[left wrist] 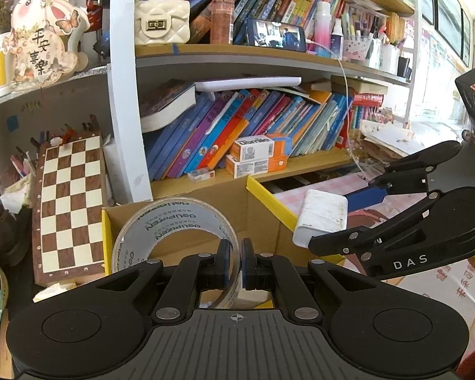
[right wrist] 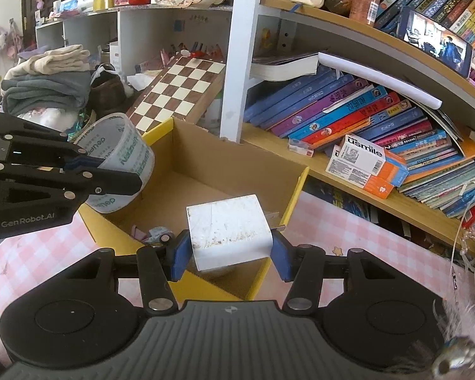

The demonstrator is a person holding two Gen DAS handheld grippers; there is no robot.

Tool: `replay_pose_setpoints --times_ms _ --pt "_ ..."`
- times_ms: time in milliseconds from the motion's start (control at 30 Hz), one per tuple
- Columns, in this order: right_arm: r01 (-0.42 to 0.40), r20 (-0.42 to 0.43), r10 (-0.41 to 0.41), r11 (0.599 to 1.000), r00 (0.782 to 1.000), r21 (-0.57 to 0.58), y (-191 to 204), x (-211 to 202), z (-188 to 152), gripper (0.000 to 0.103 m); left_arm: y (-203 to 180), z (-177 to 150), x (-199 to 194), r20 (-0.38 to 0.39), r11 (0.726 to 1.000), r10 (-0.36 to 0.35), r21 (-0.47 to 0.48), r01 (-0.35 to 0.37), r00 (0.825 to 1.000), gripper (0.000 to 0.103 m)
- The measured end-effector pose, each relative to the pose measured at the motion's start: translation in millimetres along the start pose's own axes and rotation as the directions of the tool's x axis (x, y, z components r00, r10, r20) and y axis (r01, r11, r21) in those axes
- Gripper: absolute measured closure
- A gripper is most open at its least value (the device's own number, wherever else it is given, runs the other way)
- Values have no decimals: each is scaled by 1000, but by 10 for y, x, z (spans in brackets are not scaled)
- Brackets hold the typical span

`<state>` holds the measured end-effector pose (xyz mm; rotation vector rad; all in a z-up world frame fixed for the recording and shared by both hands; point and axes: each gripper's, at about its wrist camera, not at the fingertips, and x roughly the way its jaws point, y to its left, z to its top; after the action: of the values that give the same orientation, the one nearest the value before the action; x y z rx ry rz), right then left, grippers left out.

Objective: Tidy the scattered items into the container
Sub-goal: 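Carry the tape roll over the yellow box with the left tool while the right tool carries the charger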

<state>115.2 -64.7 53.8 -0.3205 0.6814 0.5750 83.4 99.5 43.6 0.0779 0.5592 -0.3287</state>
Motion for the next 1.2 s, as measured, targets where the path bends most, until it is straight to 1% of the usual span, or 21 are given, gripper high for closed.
replay_pose_setpoints --times_ms 433,833,1200 --pt "-36 -34 36 999 999 -12 -38 310 88 53 149 14 349 -64 1000 -17 -1 17 998 97" --pt "-74 -66 72 997 995 -15 -80 571 120 53 269 21 641 -118 1000 -18 4 18 993 97" --pt "-104 -89 101 994 991 -23 -95 765 120 53 348 72 958 -167 999 -11 45 19 986 97"
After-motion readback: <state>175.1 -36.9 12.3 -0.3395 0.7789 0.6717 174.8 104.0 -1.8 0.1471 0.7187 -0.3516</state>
